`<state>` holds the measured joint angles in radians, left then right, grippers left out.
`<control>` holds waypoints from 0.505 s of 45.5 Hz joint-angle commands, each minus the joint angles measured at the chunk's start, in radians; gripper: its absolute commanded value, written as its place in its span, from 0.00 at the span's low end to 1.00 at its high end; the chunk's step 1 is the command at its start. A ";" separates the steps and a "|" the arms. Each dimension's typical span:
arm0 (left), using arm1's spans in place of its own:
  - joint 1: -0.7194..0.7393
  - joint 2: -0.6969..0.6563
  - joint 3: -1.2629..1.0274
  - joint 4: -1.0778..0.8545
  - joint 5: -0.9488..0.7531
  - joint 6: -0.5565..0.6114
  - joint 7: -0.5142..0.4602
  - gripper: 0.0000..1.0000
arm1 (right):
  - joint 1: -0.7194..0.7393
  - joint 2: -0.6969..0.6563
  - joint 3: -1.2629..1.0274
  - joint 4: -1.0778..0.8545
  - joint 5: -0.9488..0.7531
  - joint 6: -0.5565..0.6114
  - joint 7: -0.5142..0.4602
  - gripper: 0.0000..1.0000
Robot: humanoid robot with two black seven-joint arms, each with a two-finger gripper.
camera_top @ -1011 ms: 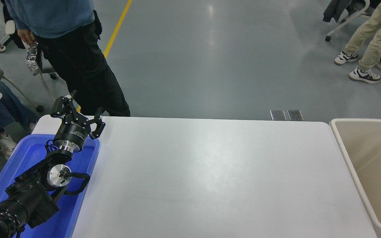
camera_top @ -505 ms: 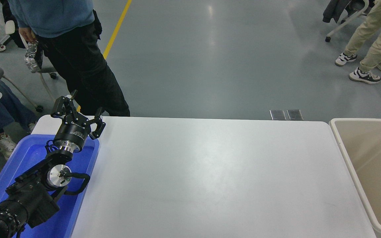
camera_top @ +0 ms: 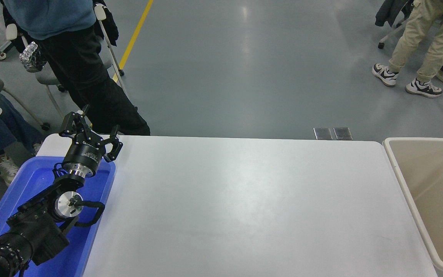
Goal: Dispose of the paper cup in the dustbin
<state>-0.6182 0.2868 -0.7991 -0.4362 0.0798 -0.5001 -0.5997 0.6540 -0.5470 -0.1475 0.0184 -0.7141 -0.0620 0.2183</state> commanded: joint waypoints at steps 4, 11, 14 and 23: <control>0.000 0.000 0.000 0.001 0.000 0.000 0.000 1.00 | 0.006 0.022 -0.003 -0.003 0.166 -0.033 0.001 1.00; 0.000 0.000 0.000 0.001 0.000 0.000 0.000 1.00 | 0.012 0.027 -0.001 -0.003 0.268 -0.025 -0.001 1.00; 0.000 0.000 0.000 0.001 0.000 0.000 0.000 1.00 | 0.016 0.025 -0.001 -0.003 0.277 -0.025 -0.001 1.00; 0.000 0.000 0.000 0.001 0.000 0.000 0.000 1.00 | 0.018 0.028 0.000 0.000 0.278 -0.021 -0.001 1.00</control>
<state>-0.6182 0.2867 -0.7991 -0.4357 0.0798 -0.5001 -0.5998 0.6661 -0.5220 -0.1492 0.0155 -0.4811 -0.0837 0.2182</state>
